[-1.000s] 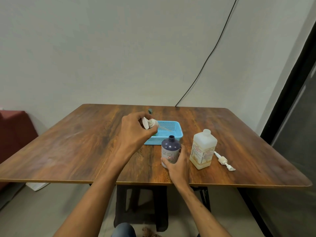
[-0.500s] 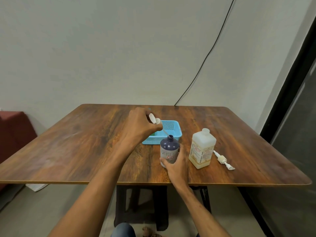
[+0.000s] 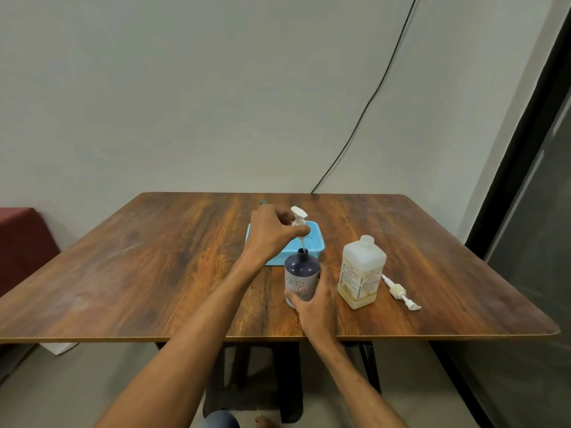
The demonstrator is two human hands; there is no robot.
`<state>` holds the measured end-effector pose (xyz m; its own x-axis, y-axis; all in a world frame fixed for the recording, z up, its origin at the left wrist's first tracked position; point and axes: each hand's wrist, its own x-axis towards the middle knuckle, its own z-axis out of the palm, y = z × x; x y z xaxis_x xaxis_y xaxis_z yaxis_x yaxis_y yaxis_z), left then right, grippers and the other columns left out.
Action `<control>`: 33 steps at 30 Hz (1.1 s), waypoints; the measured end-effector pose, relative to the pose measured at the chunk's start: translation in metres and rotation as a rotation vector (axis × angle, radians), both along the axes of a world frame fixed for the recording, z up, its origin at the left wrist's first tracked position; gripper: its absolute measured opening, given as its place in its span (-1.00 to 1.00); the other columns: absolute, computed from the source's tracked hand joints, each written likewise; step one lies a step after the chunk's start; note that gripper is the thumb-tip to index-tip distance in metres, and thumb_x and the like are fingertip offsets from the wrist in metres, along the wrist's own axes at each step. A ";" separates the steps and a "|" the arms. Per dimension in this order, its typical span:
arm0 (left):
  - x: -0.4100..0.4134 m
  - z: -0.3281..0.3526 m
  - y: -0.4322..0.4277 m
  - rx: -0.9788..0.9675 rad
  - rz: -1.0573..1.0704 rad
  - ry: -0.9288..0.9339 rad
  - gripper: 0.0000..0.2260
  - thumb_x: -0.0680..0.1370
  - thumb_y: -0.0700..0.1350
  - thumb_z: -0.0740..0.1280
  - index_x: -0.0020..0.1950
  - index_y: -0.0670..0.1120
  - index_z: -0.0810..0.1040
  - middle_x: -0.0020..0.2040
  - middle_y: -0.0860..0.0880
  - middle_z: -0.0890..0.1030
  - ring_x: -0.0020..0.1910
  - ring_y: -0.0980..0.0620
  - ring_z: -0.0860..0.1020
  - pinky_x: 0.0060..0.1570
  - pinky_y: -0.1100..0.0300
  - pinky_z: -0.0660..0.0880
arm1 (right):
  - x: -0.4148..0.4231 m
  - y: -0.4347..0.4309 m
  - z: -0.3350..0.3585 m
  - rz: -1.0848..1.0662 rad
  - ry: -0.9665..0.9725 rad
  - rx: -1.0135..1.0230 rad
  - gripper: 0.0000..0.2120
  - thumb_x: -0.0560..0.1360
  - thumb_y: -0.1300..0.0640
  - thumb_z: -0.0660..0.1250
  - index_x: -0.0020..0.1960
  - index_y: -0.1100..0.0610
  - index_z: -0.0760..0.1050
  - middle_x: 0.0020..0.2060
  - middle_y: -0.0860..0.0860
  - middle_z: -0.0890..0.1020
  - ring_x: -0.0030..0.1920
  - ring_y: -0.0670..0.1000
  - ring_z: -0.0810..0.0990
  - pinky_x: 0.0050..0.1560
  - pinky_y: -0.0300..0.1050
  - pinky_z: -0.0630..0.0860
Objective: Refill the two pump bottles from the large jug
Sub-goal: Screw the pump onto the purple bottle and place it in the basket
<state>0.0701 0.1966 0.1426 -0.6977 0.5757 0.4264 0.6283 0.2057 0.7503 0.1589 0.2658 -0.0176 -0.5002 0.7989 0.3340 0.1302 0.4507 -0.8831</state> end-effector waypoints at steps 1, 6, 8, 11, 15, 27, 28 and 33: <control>-0.002 -0.005 0.003 -0.011 -0.001 -0.013 -0.83 0.36 -0.09 0.56 -0.33 -0.12 0.64 -0.34 -0.03 0.66 -0.46 0.15 0.53 -0.53 0.42 0.29 | 0.000 0.000 0.000 0.002 0.008 0.000 -0.19 0.34 0.05 0.61 0.47 0.01 0.27 0.34 -0.09 0.49 0.33 -0.06 0.46 0.30 -0.06 0.50; -0.007 -0.025 0.013 -0.065 -0.002 -0.087 -0.82 0.35 -0.06 0.58 -0.29 -0.10 0.65 -0.22 -0.04 0.70 -0.29 0.06 0.65 -0.46 0.37 0.42 | 0.000 0.000 -0.001 0.008 0.033 0.000 -0.21 0.34 0.04 0.60 0.45 -0.02 0.27 0.30 -0.12 0.50 0.28 -0.11 0.48 0.24 -0.12 0.53; -0.008 -0.029 0.015 -0.068 0.000 -0.103 -0.80 0.35 -0.05 0.59 -0.28 -0.15 0.66 -0.22 -0.07 0.71 -0.26 0.02 0.67 -0.44 0.32 0.48 | -0.001 0.001 -0.002 0.003 0.021 0.006 -0.18 0.33 0.01 0.60 0.47 -0.03 0.25 0.32 -0.11 0.48 0.30 -0.09 0.47 0.25 -0.09 0.53; -0.008 -0.032 0.017 -0.081 0.009 -0.098 -0.77 0.36 -0.05 0.58 -0.31 -0.16 0.64 -0.21 -0.07 0.70 -0.27 0.02 0.67 -0.44 0.31 0.46 | -0.002 0.003 -0.004 -0.001 0.017 0.007 -0.17 0.32 0.01 0.60 0.46 -0.04 0.25 0.32 -0.12 0.48 0.30 -0.10 0.47 0.25 -0.03 0.55; -0.009 -0.035 0.018 -0.121 -0.017 -0.064 -0.82 0.36 -0.07 0.58 -0.25 -0.13 0.65 -0.16 -0.02 0.71 -0.25 0.12 0.67 -0.42 0.41 0.46 | 0.000 0.003 -0.004 -0.003 0.024 0.012 -0.20 0.33 0.01 0.60 0.45 -0.03 0.26 0.31 -0.11 0.48 0.28 -0.11 0.47 0.25 -0.02 0.55; -0.008 -0.049 0.017 -0.154 -0.077 -0.050 -0.82 0.39 -0.09 0.55 -0.10 -0.15 0.68 -0.12 -0.01 0.69 -0.20 0.11 0.67 -0.22 0.19 0.65 | -0.002 0.003 -0.004 0.004 0.012 0.006 -0.18 0.34 0.00 0.59 0.47 -0.04 0.24 0.34 -0.10 0.46 0.32 -0.08 0.46 0.25 0.00 0.56; -0.008 -0.049 0.017 -0.164 -0.092 -0.054 -0.82 0.40 -0.10 0.54 -0.08 -0.14 0.67 -0.11 0.00 0.69 -0.18 0.11 0.67 -0.21 0.20 0.65 | -0.002 0.003 -0.005 0.006 0.012 0.005 -0.18 0.35 0.01 0.59 0.48 -0.03 0.24 0.34 -0.09 0.46 0.32 -0.08 0.46 0.26 -0.02 0.55; -0.009 -0.048 0.017 -0.189 -0.128 -0.045 -0.88 0.39 -0.13 0.53 -0.13 -0.13 0.67 -0.16 0.00 0.69 -0.21 0.08 0.65 -0.34 0.33 0.51 | -0.001 0.003 -0.004 0.010 0.022 0.004 -0.19 0.34 0.05 0.60 0.47 0.00 0.26 0.32 -0.07 0.47 0.30 -0.06 0.46 0.25 -0.04 0.54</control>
<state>0.0614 0.2136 0.0948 -0.6300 0.7272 0.2726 0.6251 0.2665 0.7337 0.1580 0.2693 -0.0214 -0.5008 0.7924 0.3482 0.1063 0.4555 -0.8839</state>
